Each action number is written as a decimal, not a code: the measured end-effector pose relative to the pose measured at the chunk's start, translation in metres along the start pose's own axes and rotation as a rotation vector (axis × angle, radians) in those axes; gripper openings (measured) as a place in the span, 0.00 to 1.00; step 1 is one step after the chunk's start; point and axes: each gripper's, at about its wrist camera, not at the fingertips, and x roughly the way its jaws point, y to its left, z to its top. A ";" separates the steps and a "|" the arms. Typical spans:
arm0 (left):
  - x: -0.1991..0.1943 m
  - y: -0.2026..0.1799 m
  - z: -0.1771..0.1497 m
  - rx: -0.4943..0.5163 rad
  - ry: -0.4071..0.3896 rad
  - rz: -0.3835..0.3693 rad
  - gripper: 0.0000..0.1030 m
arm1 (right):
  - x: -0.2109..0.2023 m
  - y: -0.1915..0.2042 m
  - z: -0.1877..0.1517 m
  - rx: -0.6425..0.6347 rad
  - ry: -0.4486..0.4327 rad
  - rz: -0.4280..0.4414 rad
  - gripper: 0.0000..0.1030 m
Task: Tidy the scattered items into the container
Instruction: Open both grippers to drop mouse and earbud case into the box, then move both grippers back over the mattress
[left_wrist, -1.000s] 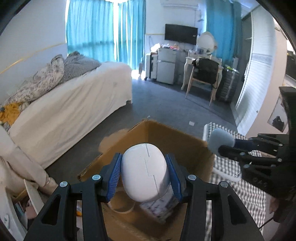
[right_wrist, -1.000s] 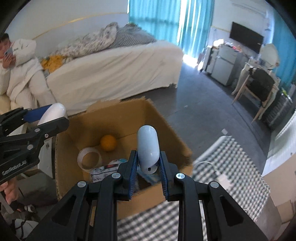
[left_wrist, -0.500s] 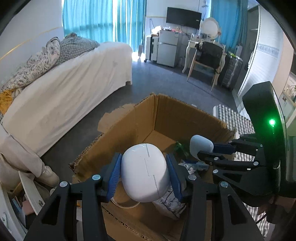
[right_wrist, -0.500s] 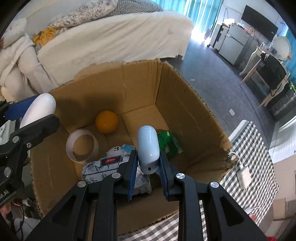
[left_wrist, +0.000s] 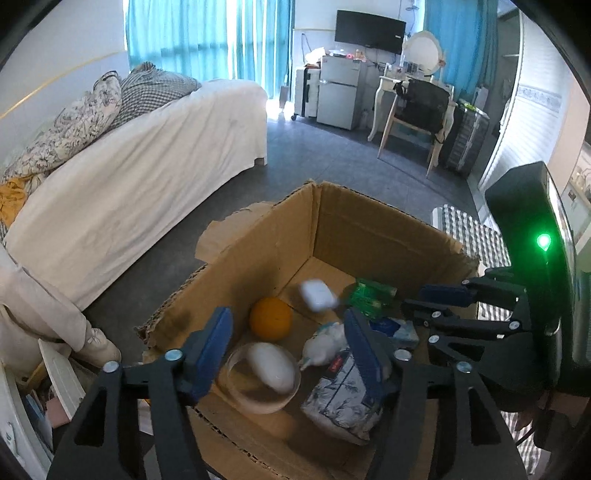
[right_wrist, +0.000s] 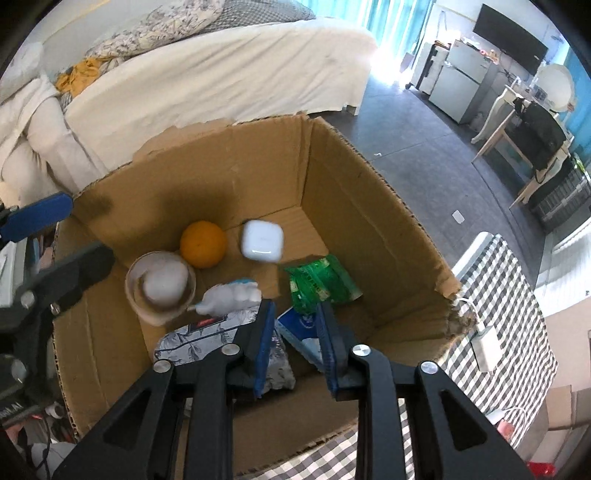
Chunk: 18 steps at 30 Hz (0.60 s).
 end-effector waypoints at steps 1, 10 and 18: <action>0.000 -0.001 0.000 0.003 0.002 0.000 0.74 | -0.003 -0.003 -0.002 0.009 -0.006 -0.003 0.37; -0.012 -0.027 0.004 0.033 -0.019 0.002 0.90 | -0.032 -0.033 -0.017 0.074 -0.071 -0.031 0.62; -0.040 -0.091 0.014 0.108 -0.077 -0.054 0.95 | -0.080 -0.108 -0.074 0.262 -0.131 -0.169 0.98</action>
